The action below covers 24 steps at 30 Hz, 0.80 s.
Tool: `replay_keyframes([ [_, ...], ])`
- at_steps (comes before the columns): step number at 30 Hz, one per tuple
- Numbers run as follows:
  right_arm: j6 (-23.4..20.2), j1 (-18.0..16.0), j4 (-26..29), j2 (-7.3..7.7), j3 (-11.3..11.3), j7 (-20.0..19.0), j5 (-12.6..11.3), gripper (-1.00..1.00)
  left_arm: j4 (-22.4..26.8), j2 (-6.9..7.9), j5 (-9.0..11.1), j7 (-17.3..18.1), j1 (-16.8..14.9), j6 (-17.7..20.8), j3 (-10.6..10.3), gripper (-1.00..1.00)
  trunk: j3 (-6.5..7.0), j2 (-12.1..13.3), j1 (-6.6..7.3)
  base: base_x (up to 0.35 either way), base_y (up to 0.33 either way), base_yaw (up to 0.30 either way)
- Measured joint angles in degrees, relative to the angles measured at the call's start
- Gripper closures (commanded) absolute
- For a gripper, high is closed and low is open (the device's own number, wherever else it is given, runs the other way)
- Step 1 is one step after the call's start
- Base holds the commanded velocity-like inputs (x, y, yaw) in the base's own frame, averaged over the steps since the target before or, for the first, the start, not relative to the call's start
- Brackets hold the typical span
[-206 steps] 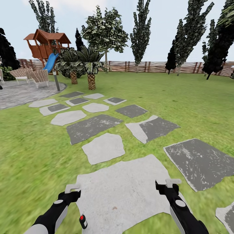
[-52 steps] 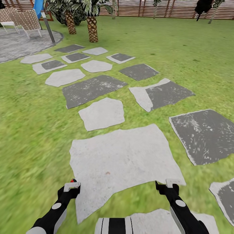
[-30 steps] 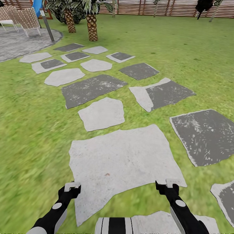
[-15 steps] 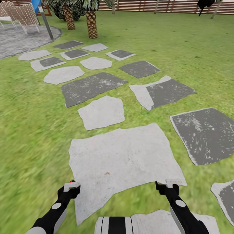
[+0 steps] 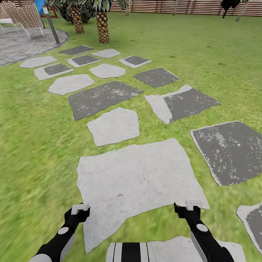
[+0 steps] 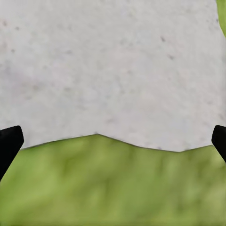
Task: In the garden, pick up the pesticide atomizer on the floor and spray pesticide onto both trees until each tree trunk is fully covered.
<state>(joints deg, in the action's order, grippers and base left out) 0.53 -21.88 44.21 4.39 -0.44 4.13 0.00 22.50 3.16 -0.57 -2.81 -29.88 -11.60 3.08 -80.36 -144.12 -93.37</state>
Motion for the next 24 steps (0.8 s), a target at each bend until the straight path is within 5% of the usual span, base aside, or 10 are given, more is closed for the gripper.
replay_keyframes([
  [13,0.00,0.00,-0.07,-0.01,0.08,0.00,0.00,-1.00,0.60,0.07,0.04,-0.08,0.00,0.00,0.00,-1.00,0.00,0.00,0.00,0.000,0.000,0.000],
  [14,0.00,0.00,-0.07,-0.02,0.08,0.00,0.00,-1.00,0.64,0.06,0.04,-0.08,0.00,0.00,0.00,1.00,0.00,0.00,0.00,0.000,0.000,0.000],
  [24,0.00,0.00,-0.09,-0.01,0.09,0.00,0.00,-1.00,0.50,0.00,0.06,-0.09,0.00,-0.01,0.00,1.00,0.00,0.00,0.00,0.000,0.000,0.000],
])
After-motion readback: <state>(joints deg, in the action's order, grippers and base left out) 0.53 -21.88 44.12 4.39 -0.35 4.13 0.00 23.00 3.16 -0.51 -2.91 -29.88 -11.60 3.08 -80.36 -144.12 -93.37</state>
